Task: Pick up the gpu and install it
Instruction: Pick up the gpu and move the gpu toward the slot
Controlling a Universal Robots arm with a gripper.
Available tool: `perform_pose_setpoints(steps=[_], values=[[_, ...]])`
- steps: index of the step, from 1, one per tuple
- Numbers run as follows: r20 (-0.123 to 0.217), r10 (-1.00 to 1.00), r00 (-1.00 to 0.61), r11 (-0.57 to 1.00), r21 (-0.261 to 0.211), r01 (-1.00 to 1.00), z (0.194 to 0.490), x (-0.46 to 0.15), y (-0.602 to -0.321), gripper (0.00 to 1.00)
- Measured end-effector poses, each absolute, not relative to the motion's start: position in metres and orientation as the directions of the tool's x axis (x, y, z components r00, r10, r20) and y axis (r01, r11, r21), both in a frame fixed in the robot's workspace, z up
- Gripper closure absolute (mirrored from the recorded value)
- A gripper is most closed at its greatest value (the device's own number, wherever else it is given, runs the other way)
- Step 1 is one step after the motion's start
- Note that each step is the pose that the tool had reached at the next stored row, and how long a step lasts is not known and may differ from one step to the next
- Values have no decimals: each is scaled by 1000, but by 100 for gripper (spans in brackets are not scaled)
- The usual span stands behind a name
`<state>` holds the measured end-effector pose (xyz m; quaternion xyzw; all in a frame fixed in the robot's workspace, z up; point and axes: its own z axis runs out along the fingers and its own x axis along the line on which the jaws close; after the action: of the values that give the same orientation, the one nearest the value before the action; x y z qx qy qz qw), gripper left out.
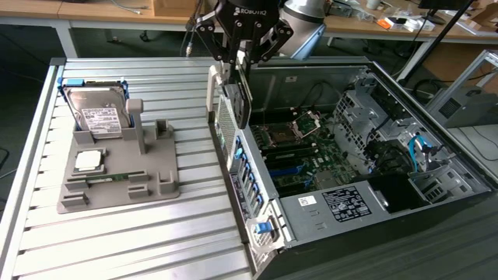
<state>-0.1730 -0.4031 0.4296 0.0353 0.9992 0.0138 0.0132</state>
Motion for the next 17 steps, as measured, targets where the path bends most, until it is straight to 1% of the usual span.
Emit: perform_pose_setpoints(steps=[17], values=[[-26,71,-997,997,26,70,430,-149,-407,73]])
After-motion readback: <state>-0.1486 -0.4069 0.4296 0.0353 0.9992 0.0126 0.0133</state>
